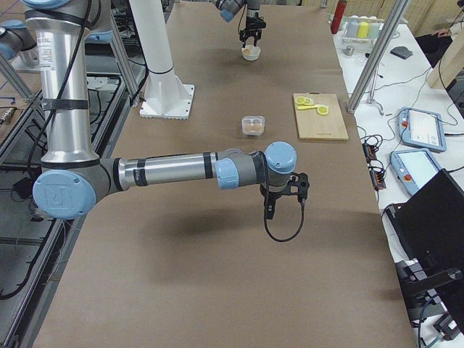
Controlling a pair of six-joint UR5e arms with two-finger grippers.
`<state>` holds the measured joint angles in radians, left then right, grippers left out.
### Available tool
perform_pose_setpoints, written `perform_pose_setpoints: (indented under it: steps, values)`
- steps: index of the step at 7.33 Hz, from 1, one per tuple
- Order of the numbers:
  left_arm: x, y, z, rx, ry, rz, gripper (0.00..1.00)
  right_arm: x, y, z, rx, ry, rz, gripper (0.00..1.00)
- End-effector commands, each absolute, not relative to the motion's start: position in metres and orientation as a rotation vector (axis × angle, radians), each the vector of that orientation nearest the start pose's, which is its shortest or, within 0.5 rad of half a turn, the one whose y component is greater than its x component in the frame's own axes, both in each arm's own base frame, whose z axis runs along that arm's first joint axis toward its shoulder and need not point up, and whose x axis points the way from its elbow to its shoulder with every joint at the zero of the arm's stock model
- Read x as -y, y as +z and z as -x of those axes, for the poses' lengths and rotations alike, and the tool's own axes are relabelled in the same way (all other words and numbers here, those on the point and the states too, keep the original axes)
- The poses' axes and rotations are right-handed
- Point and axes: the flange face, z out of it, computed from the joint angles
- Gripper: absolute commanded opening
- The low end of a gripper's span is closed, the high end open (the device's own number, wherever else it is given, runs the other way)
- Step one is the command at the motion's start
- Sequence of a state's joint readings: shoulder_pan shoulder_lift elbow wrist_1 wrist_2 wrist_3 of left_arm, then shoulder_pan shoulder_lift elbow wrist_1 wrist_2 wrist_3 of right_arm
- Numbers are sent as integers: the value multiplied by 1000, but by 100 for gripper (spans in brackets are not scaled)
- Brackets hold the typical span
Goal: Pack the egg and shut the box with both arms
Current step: 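Move the left gripper over the white bowl holding the brown egg, then lower the left gripper into the bowl and close on the brown egg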
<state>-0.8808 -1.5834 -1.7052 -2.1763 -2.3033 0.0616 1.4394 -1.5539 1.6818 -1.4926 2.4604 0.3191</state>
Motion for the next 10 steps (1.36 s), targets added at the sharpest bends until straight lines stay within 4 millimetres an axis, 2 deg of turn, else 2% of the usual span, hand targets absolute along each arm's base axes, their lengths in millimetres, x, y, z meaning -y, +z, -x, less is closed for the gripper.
perform_pose_setpoints:
  steps: [1,4,8,10]
  values:
    - [440,513,-275,-940,966,-482,85,508,579,11,907,83,11,100]
    - [444,514,-278,-936,957,-448,85,506,579,10,913,84,14,100]
    - [458,496,-287,-932,953,-433,85,507,579,10,911,84,13,100]
    - [461,498,-288,-924,969,-435,81,508,578,11,912,81,11,100]
